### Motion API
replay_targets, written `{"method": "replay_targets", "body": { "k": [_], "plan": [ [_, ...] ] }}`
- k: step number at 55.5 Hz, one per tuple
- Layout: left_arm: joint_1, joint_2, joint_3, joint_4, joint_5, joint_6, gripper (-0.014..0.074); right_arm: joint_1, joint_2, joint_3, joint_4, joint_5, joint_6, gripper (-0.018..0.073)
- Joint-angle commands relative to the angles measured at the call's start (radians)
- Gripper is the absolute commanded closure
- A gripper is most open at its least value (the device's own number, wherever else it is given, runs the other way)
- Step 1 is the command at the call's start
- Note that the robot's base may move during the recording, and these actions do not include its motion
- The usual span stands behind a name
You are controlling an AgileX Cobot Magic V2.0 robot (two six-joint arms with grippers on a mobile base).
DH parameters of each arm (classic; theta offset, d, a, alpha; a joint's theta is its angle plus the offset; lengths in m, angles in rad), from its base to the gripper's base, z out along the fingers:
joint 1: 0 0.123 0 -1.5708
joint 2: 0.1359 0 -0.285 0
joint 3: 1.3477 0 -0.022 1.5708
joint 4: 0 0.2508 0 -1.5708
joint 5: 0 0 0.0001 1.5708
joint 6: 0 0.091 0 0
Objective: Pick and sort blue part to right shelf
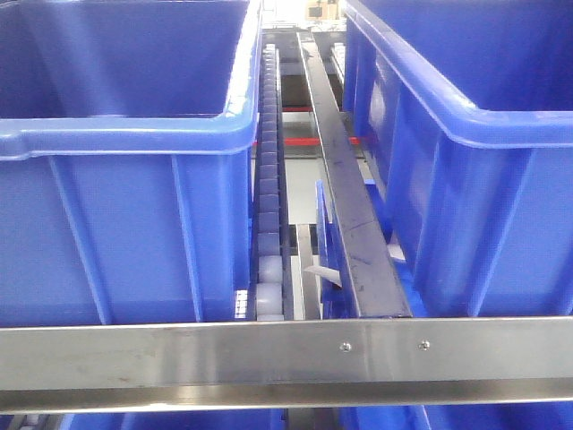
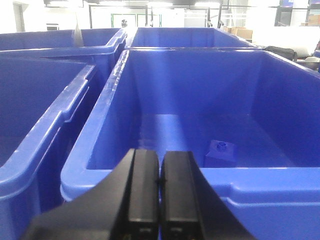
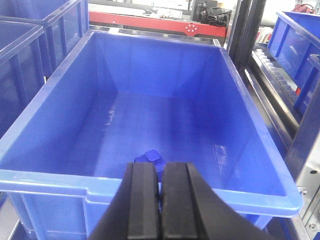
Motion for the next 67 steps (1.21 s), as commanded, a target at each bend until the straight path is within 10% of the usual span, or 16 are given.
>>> {"method": "replay_targets", "body": {
  "k": [1,31,67],
  "plan": [
    [-0.006,-0.025,0.03,-0.011,-0.093,0.001,0.0474,-0.002,-0.004,-0.024,-0.016,-0.093,0.0,0.0439],
    [-0.006,-0.025,0.03,-0.011,-0.093,0.001,0.0474,-0.002,-0.007,0.492,0.223,-0.648,0.0,0.0439],
    [-0.006,-0.023,0.03,-0.011,-0.093,0.001,0.0474,-0.004,-0.012,0.507,0.121,-0.682,0.0,0.0439]
  ]
}}
